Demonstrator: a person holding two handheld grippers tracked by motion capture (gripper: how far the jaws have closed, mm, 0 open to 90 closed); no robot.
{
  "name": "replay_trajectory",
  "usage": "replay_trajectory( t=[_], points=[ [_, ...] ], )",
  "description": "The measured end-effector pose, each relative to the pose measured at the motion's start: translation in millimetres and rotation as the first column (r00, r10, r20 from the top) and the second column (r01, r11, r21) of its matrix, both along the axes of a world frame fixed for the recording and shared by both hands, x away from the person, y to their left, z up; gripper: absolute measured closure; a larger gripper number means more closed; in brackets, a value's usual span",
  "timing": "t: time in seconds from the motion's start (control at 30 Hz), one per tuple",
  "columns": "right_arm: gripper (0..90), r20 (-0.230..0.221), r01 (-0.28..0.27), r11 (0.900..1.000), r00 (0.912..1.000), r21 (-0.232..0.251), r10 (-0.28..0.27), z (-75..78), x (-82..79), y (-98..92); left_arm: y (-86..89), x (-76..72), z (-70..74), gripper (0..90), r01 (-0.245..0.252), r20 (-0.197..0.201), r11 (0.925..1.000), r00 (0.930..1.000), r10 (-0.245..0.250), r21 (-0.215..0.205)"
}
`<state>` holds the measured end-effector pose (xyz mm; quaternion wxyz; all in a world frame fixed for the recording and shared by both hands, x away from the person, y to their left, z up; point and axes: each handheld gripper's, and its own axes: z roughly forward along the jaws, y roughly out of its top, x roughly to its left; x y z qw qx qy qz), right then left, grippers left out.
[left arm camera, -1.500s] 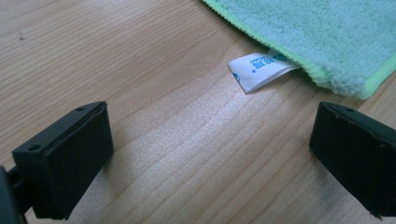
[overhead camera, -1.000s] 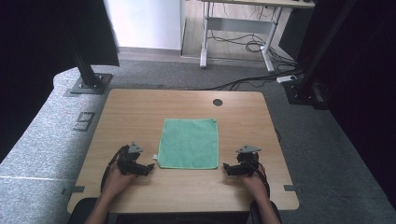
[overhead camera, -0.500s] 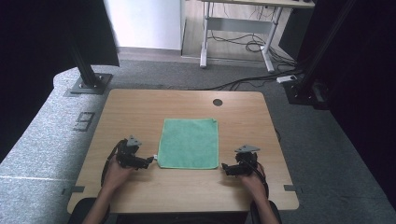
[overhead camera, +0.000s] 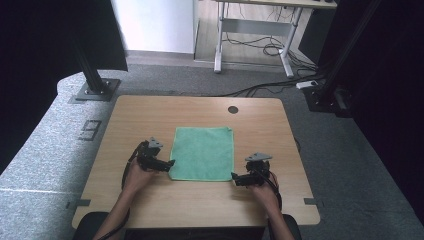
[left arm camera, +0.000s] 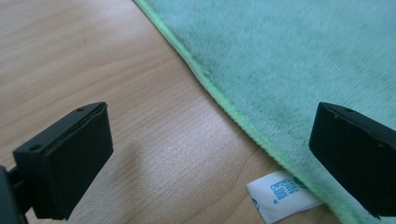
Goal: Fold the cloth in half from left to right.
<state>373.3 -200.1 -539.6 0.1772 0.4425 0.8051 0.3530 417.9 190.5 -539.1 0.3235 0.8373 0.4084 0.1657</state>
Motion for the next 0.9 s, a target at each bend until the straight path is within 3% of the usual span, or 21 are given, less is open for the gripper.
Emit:
replay_trajectory(
  t=[0.1, 0.47, 0.9],
  points=[
    [0.0, -0.003, 0.011, 1.0, 0.9999, 0.001, -0.011, 0.0, 2.7, 5.1, -3.7, -1.1, -5.3, 0.0, 0.004, -0.006, 0.999, 1.0, -0.004, 0.045],
    [0.0, -0.036, 0.022, 0.999, 0.9991, -0.049, -0.024, -11.3, 9.2, 8.2, -8.8, -17.2, -5.7, 0.0, 0.024, -0.037, 0.999, 0.9991, -0.023, 0.038],
    [0.0, -0.032, 0.094, 0.995, 0.9949, -0.039, -0.096, -13.8, 18.3, -17.2, -32.7, -43.6, -5.7, 0.0, 0.101, -0.059, 0.9943, 0.9933, -0.099, 0.034]
  ],
)
